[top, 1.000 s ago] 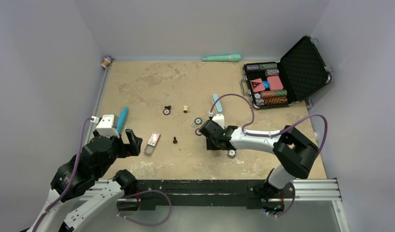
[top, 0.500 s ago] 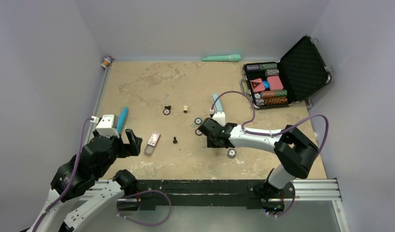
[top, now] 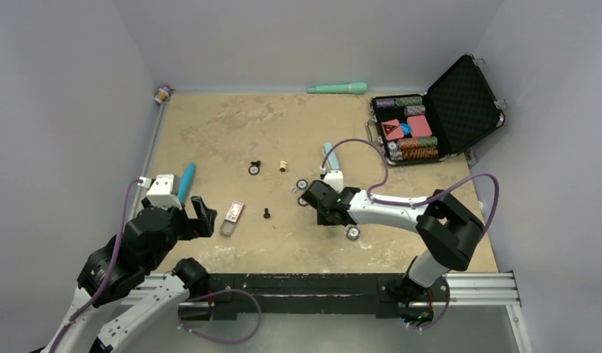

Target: Unload the staples from the stapler

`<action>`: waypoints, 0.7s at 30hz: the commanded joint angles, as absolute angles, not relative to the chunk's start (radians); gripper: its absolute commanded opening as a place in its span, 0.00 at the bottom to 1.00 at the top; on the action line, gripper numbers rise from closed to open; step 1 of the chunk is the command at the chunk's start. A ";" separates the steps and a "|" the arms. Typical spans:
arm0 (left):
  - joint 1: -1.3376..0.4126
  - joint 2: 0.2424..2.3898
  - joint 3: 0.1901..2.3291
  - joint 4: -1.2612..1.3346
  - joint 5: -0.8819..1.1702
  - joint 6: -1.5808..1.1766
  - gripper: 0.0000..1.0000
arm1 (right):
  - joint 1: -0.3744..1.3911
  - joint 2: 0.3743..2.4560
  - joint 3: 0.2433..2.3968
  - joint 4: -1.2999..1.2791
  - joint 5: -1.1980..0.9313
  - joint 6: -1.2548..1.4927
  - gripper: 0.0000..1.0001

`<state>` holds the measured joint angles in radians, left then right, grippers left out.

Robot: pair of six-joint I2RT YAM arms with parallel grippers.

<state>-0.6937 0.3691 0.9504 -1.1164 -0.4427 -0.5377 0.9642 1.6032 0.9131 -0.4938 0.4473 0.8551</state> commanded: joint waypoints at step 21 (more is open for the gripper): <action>-0.687 0.400 0.935 -1.071 -0.407 -0.504 0.97 | 1.059 1.172 0.870 -0.295 0.160 0.819 0.00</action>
